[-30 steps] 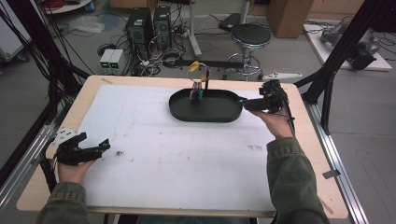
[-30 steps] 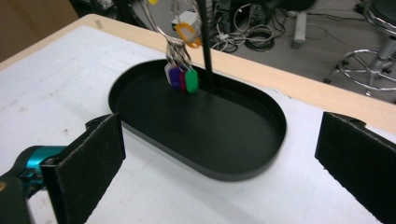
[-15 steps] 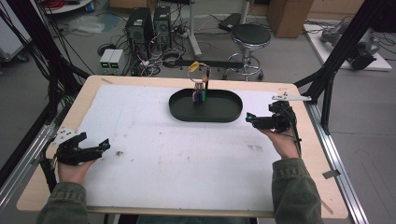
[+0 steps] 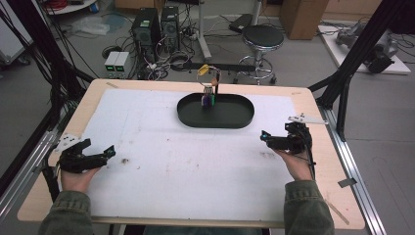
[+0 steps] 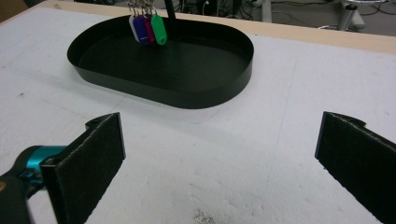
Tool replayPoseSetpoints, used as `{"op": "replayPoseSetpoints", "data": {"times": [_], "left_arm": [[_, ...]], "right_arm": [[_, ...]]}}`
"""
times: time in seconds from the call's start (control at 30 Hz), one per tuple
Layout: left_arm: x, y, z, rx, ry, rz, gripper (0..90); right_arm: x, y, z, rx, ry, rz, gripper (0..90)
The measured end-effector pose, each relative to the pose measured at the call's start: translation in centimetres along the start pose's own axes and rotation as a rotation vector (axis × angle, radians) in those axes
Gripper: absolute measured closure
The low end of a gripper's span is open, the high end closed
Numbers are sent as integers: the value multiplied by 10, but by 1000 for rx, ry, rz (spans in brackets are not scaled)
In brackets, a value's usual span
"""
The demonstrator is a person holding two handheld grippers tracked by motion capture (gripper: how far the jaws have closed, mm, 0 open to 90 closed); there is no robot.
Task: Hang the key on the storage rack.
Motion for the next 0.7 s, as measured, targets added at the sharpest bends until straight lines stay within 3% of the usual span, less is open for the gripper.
{"op": "replayPoseSetpoints", "data": {"times": [0.3, 0.7], "left_arm": [[0, 1, 0, 0, 0, 3, 17], [0, 1, 1, -4, -1, 8, 17]], "right_arm": [[-20, -5, -5, -35, 37, -25, 6], [-49, -19, -2, 6, 57, -41, 6]]}}
Point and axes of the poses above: each handheld gripper's, and its own axes: z roughly forward along the jaws, x roughly out of its top, y roughly to its right, the point moved 8 cm from there along z, roughly forward along the jaws, and after that the axes turned 15 degrees about x, right-handed, at the moved point
